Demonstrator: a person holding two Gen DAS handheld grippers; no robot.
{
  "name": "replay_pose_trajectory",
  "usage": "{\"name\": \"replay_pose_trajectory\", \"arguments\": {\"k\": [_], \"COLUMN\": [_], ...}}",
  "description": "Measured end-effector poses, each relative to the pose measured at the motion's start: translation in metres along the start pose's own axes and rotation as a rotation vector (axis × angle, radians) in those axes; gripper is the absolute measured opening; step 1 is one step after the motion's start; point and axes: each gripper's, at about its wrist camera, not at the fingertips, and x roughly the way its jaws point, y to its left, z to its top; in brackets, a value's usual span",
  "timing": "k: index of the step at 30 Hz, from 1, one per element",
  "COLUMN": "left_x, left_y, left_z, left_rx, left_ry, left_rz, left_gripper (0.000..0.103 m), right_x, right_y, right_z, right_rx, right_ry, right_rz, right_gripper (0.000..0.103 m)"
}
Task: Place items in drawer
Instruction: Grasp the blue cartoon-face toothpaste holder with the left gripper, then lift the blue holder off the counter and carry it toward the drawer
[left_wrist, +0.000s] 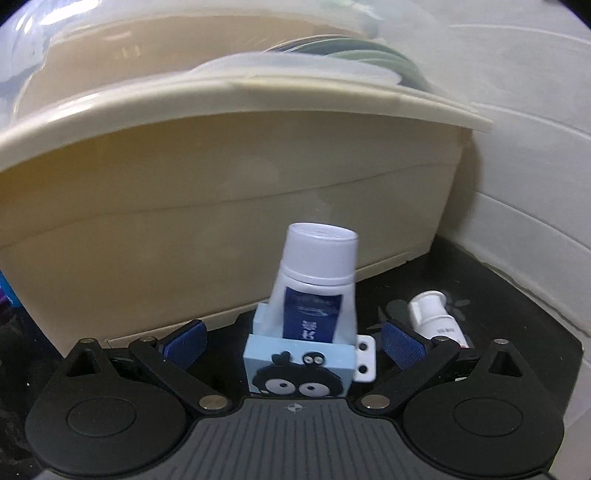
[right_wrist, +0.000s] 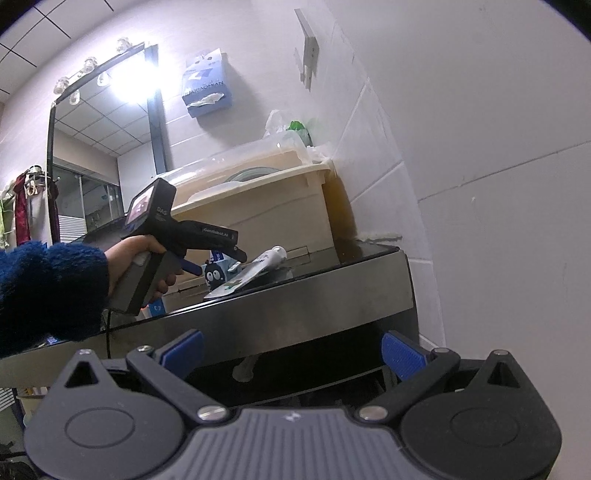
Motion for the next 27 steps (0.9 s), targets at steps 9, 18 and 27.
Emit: {"name": "replay_pose_trajectory", "arguments": {"k": [9,18,27], "left_x": [0.005,-0.014,-0.046], "left_y": [0.006,-0.005,0.002], "left_z": [0.003,-0.003,-0.004], "left_rx": [-0.058,0.016,0.004], "left_ry": [-0.011,-0.062,-0.108], "left_rz": [-0.058,-0.055,-0.066], "left_gripper": [0.056,0.055,0.055], "right_x": [0.0,0.0,0.0], "right_y": [0.0,0.002,0.008], "right_z": [0.0,0.0,0.002], "right_rx": [0.005,0.001,-0.014], "right_ry": [0.013,0.023,0.027], "right_rz": [-0.005,-0.005,0.006], "right_gripper": [0.103,0.103,0.103]}}
